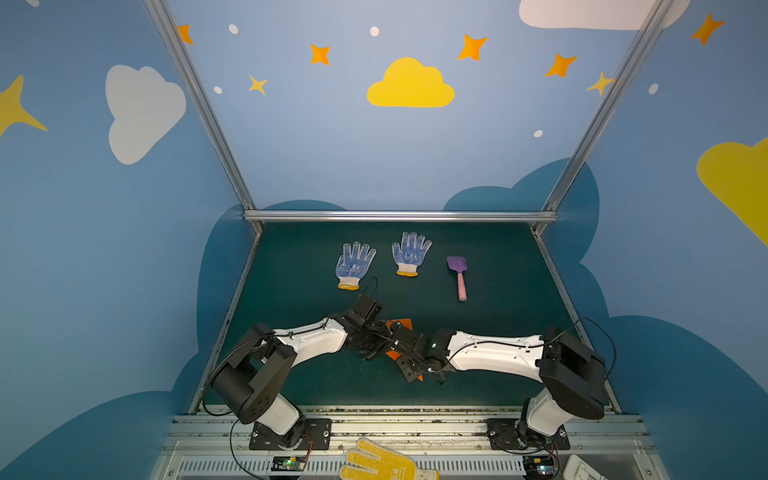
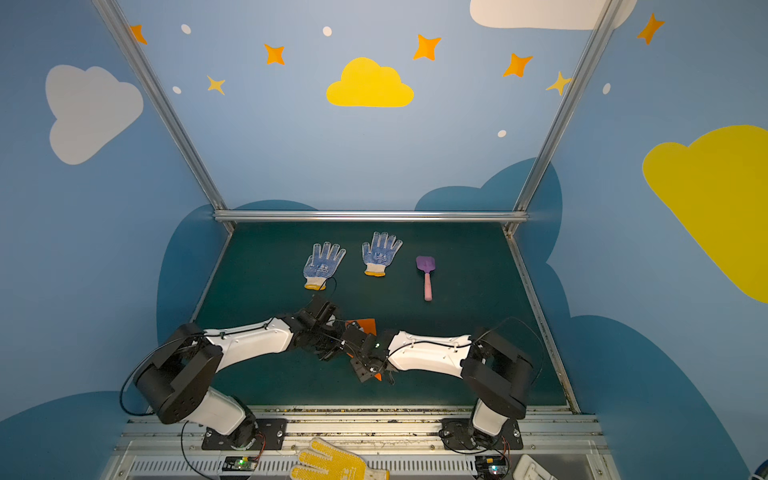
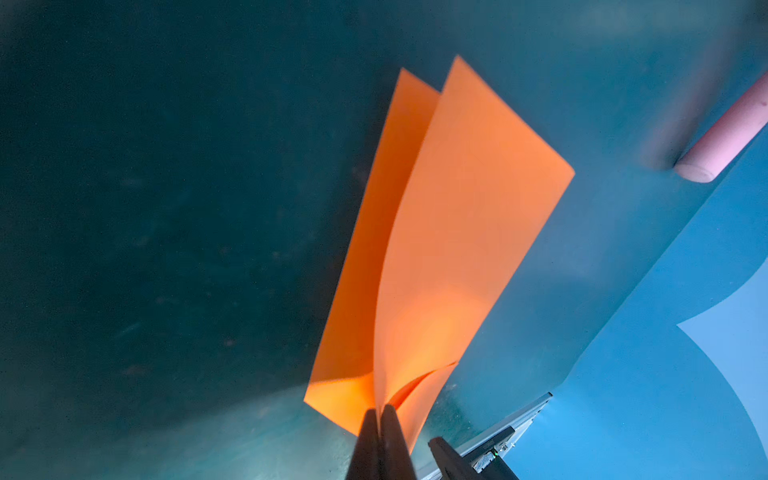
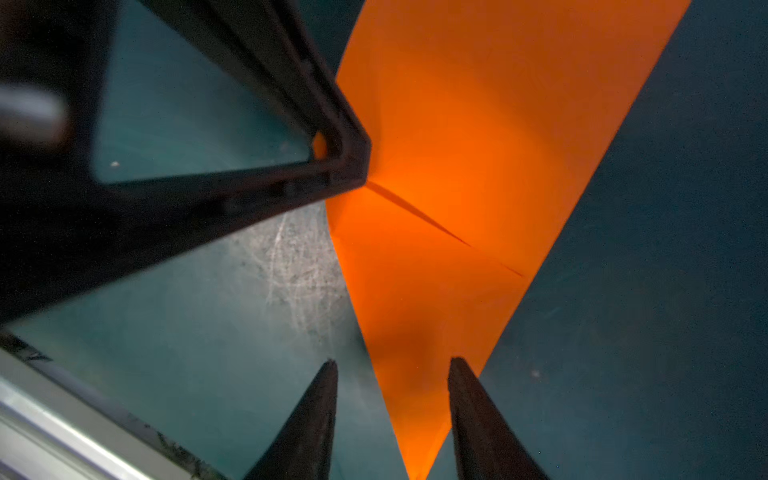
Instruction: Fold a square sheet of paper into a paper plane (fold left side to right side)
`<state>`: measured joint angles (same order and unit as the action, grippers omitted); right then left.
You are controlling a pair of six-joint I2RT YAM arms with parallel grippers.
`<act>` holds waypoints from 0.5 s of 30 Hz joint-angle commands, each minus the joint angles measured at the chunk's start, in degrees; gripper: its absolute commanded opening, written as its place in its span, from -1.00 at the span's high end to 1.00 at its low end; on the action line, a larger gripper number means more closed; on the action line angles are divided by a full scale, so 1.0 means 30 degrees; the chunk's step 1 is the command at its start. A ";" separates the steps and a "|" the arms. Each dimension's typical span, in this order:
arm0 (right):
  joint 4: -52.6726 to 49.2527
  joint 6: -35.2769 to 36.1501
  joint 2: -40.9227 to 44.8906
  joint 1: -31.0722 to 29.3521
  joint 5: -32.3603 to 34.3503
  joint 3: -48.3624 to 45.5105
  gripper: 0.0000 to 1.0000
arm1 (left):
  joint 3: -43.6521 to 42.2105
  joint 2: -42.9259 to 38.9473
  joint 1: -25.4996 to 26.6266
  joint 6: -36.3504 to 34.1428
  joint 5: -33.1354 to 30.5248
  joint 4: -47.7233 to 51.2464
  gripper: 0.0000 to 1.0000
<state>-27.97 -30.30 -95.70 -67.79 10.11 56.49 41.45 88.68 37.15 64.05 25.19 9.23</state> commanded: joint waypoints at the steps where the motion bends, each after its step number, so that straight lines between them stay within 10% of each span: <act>1: -0.0303 -0.0466 -0.0440 -0.0090 0.0782 0.0274 0.18 | 0.0385 -0.0290 0.0036 0.0181 -0.0088 0.0379 0.93; 15: -0.0083 -0.0654 -0.0591 -0.0106 0.0907 -0.0285 0.56 | 0.0525 -0.0521 0.0034 0.0079 -0.0142 0.0642 0.93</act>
<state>-27.81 -31.68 -96.86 -67.79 11.62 56.29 41.67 88.38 37.15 64.36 25.15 9.67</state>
